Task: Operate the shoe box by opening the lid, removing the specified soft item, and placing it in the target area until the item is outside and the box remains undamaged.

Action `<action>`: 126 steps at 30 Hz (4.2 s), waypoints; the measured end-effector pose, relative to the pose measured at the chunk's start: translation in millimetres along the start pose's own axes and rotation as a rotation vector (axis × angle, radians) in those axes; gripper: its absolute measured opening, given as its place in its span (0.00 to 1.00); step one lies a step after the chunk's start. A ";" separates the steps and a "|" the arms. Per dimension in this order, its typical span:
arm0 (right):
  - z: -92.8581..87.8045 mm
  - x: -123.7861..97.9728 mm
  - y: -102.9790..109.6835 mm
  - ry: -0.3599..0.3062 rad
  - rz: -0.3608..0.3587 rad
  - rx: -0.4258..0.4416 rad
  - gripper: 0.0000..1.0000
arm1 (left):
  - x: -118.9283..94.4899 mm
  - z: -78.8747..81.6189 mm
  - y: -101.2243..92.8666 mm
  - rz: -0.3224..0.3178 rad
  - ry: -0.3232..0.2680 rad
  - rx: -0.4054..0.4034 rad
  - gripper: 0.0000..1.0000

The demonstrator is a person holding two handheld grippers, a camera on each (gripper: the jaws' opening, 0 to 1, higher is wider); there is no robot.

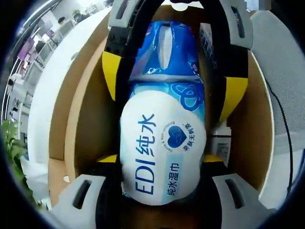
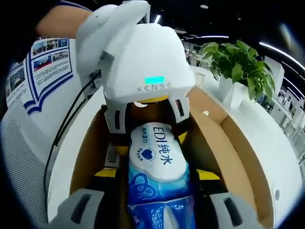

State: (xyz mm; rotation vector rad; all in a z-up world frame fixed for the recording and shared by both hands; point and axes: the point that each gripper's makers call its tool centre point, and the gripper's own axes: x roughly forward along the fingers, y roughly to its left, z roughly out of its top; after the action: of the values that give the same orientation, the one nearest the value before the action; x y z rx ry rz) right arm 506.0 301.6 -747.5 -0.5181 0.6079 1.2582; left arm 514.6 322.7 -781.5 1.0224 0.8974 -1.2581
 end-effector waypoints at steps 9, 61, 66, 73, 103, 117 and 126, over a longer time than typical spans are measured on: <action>-10.0 13.2 -4.9 0.069 -0.017 -0.045 0.58 | 0.6 0.7 -0.4 0.009 -0.012 0.005 0.64; -10.7 24.7 0.8 0.137 -0.019 -0.125 0.48 | -7.7 0.2 -0.6 0.074 -0.028 0.032 0.61; -6.1 20.2 0.2 0.135 -0.021 -0.130 0.48 | -15.9 3.9 -0.9 0.077 -0.029 0.036 0.60; 3.4 7.8 -0.1 0.131 -0.033 -0.137 0.48 | -30.6 11.8 -0.6 0.087 -0.032 0.048 0.60; 40.2 -52.9 -5.6 0.083 -0.068 -0.181 0.47 | -88.2 51.8 3.4 0.113 -0.014 0.063 0.59; 33.3 -83.9 -5.2 0.071 -0.065 -0.168 0.47 | -95.7 82.4 -2.1 0.091 -0.026 0.064 0.59; 25.0 -106.0 -5.3 0.070 -0.076 -0.159 0.47 | -97.3 104.4 -6.9 0.083 -0.032 0.076 0.59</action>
State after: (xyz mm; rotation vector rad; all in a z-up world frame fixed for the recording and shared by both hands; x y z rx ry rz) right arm 494.2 241.6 -657.2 -0.7138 0.5442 1.2264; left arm 495.5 253.5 -657.9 1.0851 0.7799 -1.2433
